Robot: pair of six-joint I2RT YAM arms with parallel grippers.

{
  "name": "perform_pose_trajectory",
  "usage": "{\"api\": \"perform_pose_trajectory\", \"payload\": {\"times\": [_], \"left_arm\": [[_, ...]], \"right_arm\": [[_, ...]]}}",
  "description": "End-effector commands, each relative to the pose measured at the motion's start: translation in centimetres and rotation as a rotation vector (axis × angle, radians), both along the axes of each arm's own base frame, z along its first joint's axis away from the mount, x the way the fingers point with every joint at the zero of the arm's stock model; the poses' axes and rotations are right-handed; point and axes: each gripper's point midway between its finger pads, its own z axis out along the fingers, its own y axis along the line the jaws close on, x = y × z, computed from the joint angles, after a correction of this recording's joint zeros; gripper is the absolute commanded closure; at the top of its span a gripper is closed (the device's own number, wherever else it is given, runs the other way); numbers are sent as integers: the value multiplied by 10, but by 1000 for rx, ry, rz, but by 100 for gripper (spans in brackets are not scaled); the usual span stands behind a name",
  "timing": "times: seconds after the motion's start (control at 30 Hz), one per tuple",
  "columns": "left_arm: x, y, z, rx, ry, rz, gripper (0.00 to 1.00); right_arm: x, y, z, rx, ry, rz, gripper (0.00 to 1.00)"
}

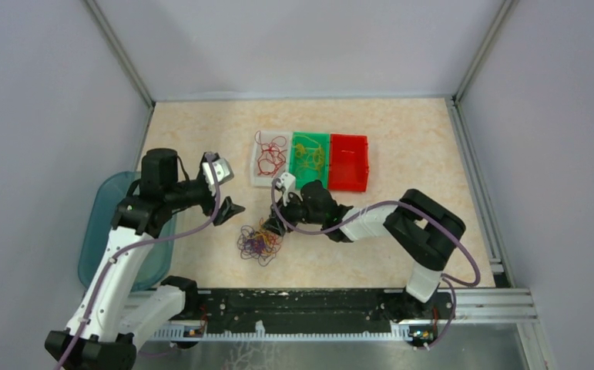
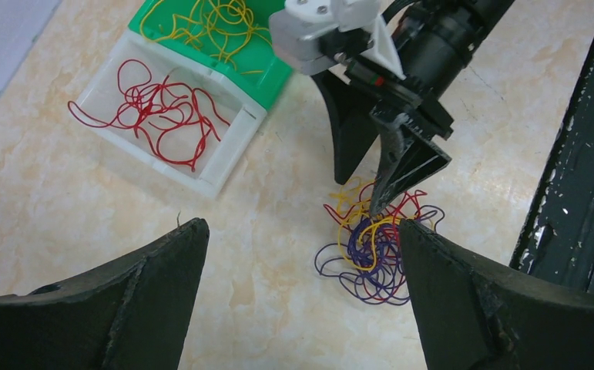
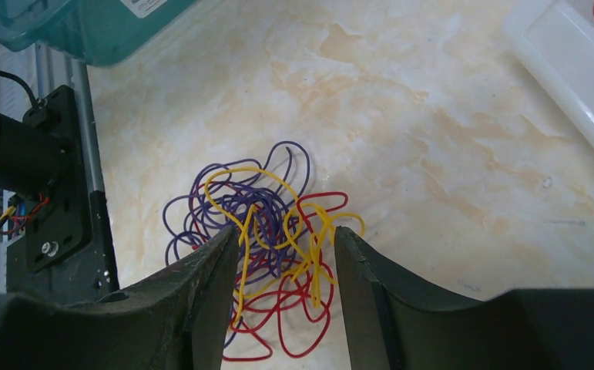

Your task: Untangle the cables

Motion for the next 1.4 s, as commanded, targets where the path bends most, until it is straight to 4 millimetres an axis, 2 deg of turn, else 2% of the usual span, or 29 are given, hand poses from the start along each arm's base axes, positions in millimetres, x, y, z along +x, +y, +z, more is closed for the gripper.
{"api": "perform_pose_trajectory", "payload": {"times": [0.0,0.2,0.37,0.43,0.47,0.57,0.6,0.63,0.67,0.77,0.97,1.13,1.37], "left_arm": [[-13,-4,-1,-17,8,-50,2],[-17,-4,3,-20,-9,-61,3],[-20,-7,4,-36,-5,-77,3],[-20,-8,6,-45,-6,-79,4],[-20,-8,7,-47,-9,-80,4],[-20,-7,5,-43,-6,-78,4],[-21,-7,4,-41,-7,-81,4],[-22,-7,2,-37,-9,-85,4],[-23,-7,1,-37,-9,-87,4],[-26,-9,1,-49,-11,-98,4],[-29,-15,10,-98,-19,-124,5],[-29,-18,12,-113,-27,-137,6],[-30,-20,18,-130,-59,-150,7]], "right_arm": [[1,23,20,51,-50,106,51],[1,16,0,-43,-61,123,52],[3,10,-4,-64,-76,113,55],[5,9,-1,-58,-87,107,62],[6,10,3,-45,-97,103,69],[12,11,26,6,-139,80,96],[13,11,38,26,-157,75,99],[14,11,44,36,-168,71,100],[14,10,63,69,-198,67,100],[14,7,97,125,-243,56,100],[0,1,162,291,-276,55,100],[-14,1,204,419,-261,93,100],[-34,2,246,547,-230,161,100]]}}
